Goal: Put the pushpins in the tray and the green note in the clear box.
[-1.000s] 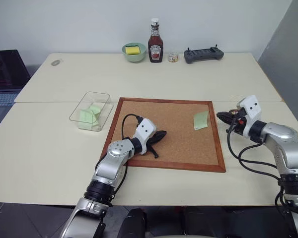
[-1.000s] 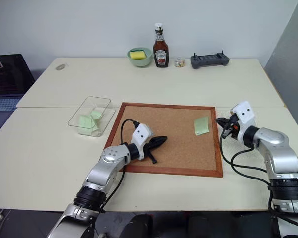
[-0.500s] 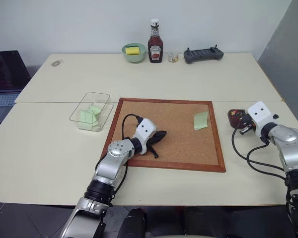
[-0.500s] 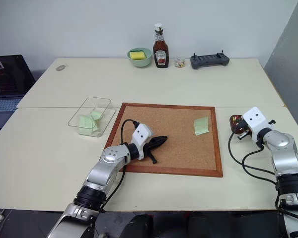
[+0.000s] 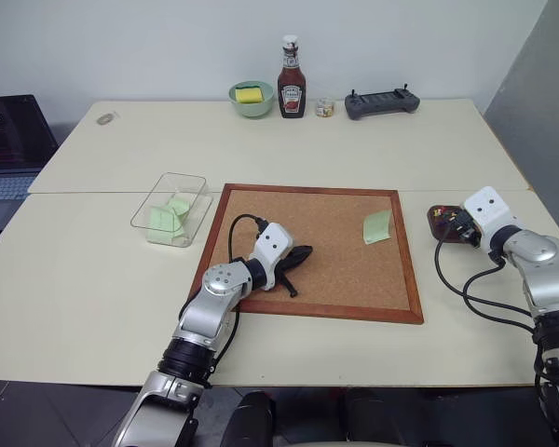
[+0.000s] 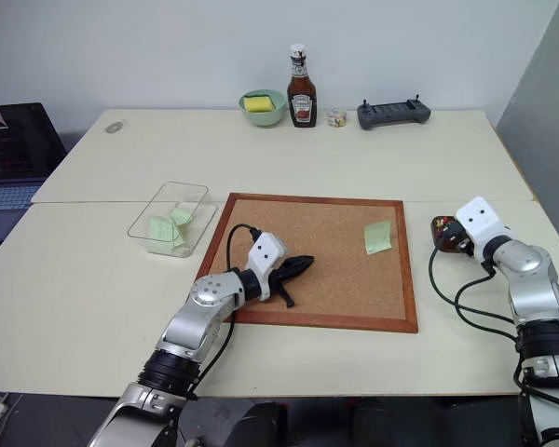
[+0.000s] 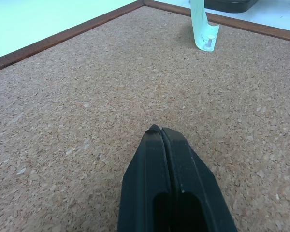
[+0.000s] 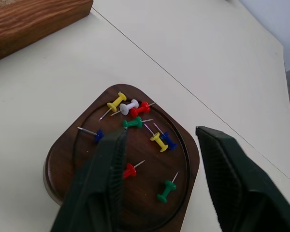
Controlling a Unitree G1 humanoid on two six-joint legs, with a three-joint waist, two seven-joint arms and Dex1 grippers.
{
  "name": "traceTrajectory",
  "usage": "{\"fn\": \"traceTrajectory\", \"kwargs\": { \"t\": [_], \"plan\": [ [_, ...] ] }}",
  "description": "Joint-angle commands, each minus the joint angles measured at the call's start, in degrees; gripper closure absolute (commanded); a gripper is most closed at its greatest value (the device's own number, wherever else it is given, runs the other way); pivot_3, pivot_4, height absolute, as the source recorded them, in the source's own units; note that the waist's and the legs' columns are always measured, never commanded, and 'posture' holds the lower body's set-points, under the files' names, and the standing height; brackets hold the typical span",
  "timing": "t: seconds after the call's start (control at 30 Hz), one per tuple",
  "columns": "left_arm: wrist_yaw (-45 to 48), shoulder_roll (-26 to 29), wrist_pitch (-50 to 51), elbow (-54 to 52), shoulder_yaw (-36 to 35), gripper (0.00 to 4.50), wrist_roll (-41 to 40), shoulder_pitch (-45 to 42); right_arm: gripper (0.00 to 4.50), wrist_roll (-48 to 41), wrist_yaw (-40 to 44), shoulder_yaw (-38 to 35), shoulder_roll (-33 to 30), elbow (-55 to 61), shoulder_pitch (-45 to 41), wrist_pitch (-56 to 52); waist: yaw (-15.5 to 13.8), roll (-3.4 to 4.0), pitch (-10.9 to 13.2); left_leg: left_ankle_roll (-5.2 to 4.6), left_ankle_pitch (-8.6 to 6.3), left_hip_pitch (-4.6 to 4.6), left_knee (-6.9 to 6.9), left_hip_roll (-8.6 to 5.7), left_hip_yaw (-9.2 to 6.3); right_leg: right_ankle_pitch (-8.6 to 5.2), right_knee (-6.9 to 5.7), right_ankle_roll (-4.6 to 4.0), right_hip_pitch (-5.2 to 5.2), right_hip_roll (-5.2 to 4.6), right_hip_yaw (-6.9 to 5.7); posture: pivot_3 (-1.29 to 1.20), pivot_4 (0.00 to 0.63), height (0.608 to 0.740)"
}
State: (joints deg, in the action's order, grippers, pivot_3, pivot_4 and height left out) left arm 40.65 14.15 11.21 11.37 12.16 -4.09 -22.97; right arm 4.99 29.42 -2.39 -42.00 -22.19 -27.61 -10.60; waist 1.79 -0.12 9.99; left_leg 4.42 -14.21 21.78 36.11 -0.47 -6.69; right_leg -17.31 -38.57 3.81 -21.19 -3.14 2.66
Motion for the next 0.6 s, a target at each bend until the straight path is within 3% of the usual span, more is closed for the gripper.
{"fn": "traceTrajectory", "kwargs": {
  "t": [0.03, 0.07, 0.37, 0.6],
  "plan": [
    [0.3, 0.0, 1.5, 2.7, 2.4, 4.5, 1.5, 2.3, 1.03, -7.2, 3.5, -5.3, 0.2, 8.6, 1.3, -4.3, 0.0, 0.0, 0.0, 0.0, 0.0, 0.0, 0.0, 0.0, 0.0, 0.0, 0.0, 0.0, 0.0, 0.0, 0.0, 0.0, 0.15, 0.74],
    [0.3, 0.1, 1.5, 2.7, 2.5, 4.5, 1.5, 2.3, 0.88, -10.0, 6.0, -6.0, 0.2, 11.6, 2.6, -6.8, 0.0, 0.0, 0.0, 0.0, 0.0, 0.01, 0.0, 0.0, 0.0, 0.0, 0.0, 0.0, 0.0, 0.0, 0.0, 0.0, 0.15, 0.74],
    [0.7, 0.4, 1.3, 2.9, 2.5, 4.5, 1.4, 2.2, 0.88, -26.1, 17.0, -4.8, 1.5, 32.4, 12.3, -24.9, 0.0, 0.03, 0.0, -0.01, 0.0, 0.0, 0.0, 0.01, -0.06, 0.0, 0.03, 0.0, 0.04, 0.01, -0.04, 0.0, 0.15, 0.74],
    [0.6, 0.5, 1.3, 3.0, 2.5, 4.5, 1.5, 2.0, 0.88, -22.8, 14.7, 2.4, 6.8, 31.8, 9.8, -22.4, 0.0, 0.02, 0.0, -0.01, -0.01, -0.02, 0.0, 0.02, -0.07, -0.03, 0.03, 0.07, 0.05, 0.02, -0.06, 0.0, 0.15, 0.74]
  ]
}}
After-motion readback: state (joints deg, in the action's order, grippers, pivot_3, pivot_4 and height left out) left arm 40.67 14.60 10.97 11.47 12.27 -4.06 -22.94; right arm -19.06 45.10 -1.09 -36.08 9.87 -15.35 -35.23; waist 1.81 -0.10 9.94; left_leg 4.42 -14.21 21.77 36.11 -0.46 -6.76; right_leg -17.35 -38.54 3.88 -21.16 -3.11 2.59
